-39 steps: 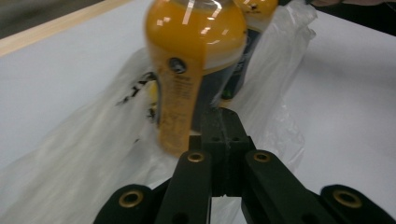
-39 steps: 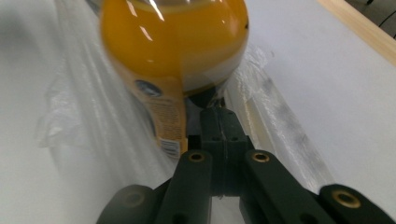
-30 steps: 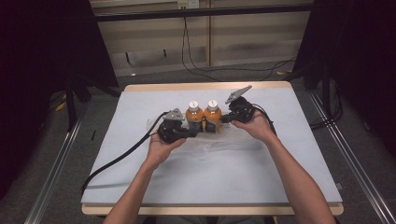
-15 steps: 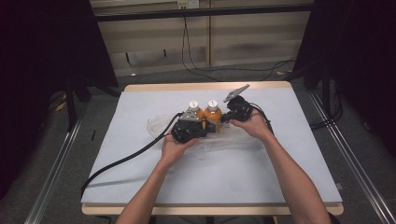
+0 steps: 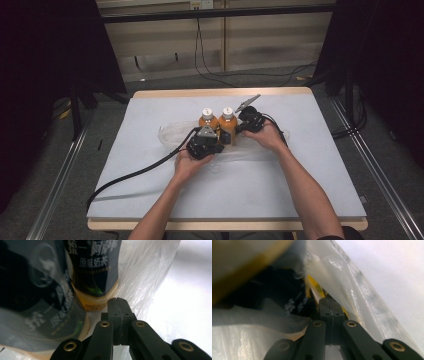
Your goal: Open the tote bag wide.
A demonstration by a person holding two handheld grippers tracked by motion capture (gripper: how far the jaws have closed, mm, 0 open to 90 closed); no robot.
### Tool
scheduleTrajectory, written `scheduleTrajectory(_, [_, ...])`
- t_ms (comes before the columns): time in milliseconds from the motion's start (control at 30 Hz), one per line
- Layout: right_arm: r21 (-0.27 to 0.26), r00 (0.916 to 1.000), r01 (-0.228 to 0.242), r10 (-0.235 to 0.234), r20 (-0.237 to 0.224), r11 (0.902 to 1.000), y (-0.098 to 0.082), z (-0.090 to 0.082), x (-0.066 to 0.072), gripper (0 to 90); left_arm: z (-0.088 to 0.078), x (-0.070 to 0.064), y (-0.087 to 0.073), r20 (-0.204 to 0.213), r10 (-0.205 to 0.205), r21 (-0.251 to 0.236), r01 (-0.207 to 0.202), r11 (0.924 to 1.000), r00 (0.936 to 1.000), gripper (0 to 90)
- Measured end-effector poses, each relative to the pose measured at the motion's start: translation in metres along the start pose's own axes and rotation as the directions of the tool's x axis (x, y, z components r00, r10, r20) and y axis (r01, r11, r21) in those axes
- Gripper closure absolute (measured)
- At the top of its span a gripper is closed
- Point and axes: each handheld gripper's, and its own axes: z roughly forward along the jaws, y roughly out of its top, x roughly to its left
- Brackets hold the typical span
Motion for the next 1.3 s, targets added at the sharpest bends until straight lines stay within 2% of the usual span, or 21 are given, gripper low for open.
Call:
scheduleTrajectory(67, [0.006, 0.9998, -0.018, 0.018, -0.002, 0.9998, -0.001, 0.002, -0.001, 90.0, 0.001, 0.0, -0.001, 0.004, 0.01, -0.005, -0.01, 0.9999, 0.9999, 90.0])
scheduleTrajectory(100, [0.004, 0.9998, -0.017, 0.017, -0.002, 0.9998, -0.001, 0.004, -0.002, 90.0, 0.001, 0.0, -0.001, 0.01, 0.013, 0.002, -0.013, 0.9999, 0.9999, 90.0])
scheduleTrajectory(167, [0.007, 0.9996, -0.027, 0.027, 0.0, 0.9996, -0.002, 0.006, -0.003, 90.0, 0.002, -0.002, -0.003, -0.006, 0.031, 0.03, -0.031, 0.9991, 0.9995, 90.0])
scheduleTrajectory(200, [0.008, 0.9996, -0.029, 0.029, 0.002, 0.9995, -0.002, 0.008, -0.004, 90.0, 0.003, -0.003, -0.005, 0.002, 0.028, 0.023, -0.028, 0.9993, 0.9996, 90.0])
scheduleTrajectory(267, [0.007, 0.9994, -0.035, 0.035, 0.005, 0.9994, -0.002, 0.011, -0.006, 90.0, 0.007, -0.005, -0.008, 0.0, 0.033, 0.039, -0.033, 0.9987, 0.9994, 90.0])
scheduleTrajectory(433, [0.019, 0.997, -0.076, 0.076, 0.015, 0.9969, -0.003, 0.016, -0.008, 90.0, 0.006, -0.005, -0.009, 0.017, 0.022, 0.039, -0.022, 0.999, 0.9996, 90.0])
scheduleTrajectory(533, [0.017, 0.996, -0.084, 0.083, 0.031, 0.9963, -0.003, 0.017, -0.012, 90.0, 0.003, -0.006, -0.009, 0.027, 0.04, 0.065, -0.042, 0.997, 0.9988, 90.0])
scheduleTrajectory(667, [0.022, 0.994, -0.087, 0.085, 0.068, 0.996, 0.0, 0.019, -0.014, 90.0, 0.001, -0.008, -0.013, 0.047, 0.031, 0.052, -0.034, 0.9981, 0.9984, 90.0])
scheduleTrajectory(700, [0.025, 0.993, -0.096, 0.094, 0.072, 0.9951, 0.001, 0.019, -0.014, 90.0, 0.002, -0.009, -0.015, 0.05, 0.016, 0.034, -0.018, 0.9993, 0.9986, 90.0])
scheduleTrajectory(767, [0.017, 0.9938, -0.085, 0.084, 0.073, 0.9962, 0.002, 0.021, -0.015, 90.0, 0.0, -0.01, -0.017, 0.063, 0.027, 0.039, -0.03, 0.9988, 0.9976, 90.0])
scheduleTrajectory(867, [0.027, 0.9909, -0.105, 0.102, 0.087, 0.9941, 0.006, 0.023, -0.016, 90.0, -0.002, -0.016, -0.018, 0.075, 0.028, 0.037, -0.03, 0.9988, 0.9968, 90.0])
scheduleTrajectory(933, [0.026, 0.9897, -0.116, 0.113, 0.088, 0.9929, 0.008, 0.025, -0.018, 90.0, -0.003, -0.016, -0.018, 0.088, 0.055, 0.05, -0.06, 0.997, 0.9946, 90.0])
scheduleTrajectory(1000, [0.034, 0.9882, -0.125, 0.122, 0.093, 0.9916, 0.011, 0.026, -0.019, 90.0, -0.004, -0.017, -0.018, 0.098, 0.05, 0.059, -0.056, 0.9967, 0.9939, 90.0])
scheduleTrajectory(1067, [0.037, 0.9877, -0.127, 0.123, 0.096, 0.9912, 0.014, 0.028, -0.021, 90.0, -0.006, -0.018, -0.019, 0.106, 0.067, 0.068, -0.074, 0.9949, 0.9922, 90.0])
scheduleTrajectory(1100, [0.04, 0.9864, -0.134, 0.13, 0.101, 0.9901, 0.015, 0.029, -0.021, 90.0, -0.006, -0.02, -0.019, 0.11, 0.056, 0.07, -0.064, 0.9955, 0.9924, 90.0])
scheduleTrajectory(1133, [0.04, 0.9854, -0.139, 0.135, 0.104, 0.9894, 0.016, 0.03, -0.022, 90.0, -0.005, -0.022, -0.02, 0.115, 0.052, 0.048, -0.058, 0.9972, 0.992, 90.0])
scheduleTrajectory(1233, [0.042, 0.9841, -0.148, 0.143, 0.105, 0.9881, 0.019, 0.032, -0.024, 90.0, -0.01, -0.024, -0.021, 0.126, 0.075, 0.081, -0.086, 0.993, 0.9892, 90.0])
scheduleTrajectory(1300, [0.052, 0.9846, -0.148, 0.142, 0.103, 0.9877, 0.022, 0.033, -0.026, 90.0, -0.01, -0.024, -0.023, 0.138, 0.066, 0.068, -0.076, 0.9947, 0.9881, 90.0])
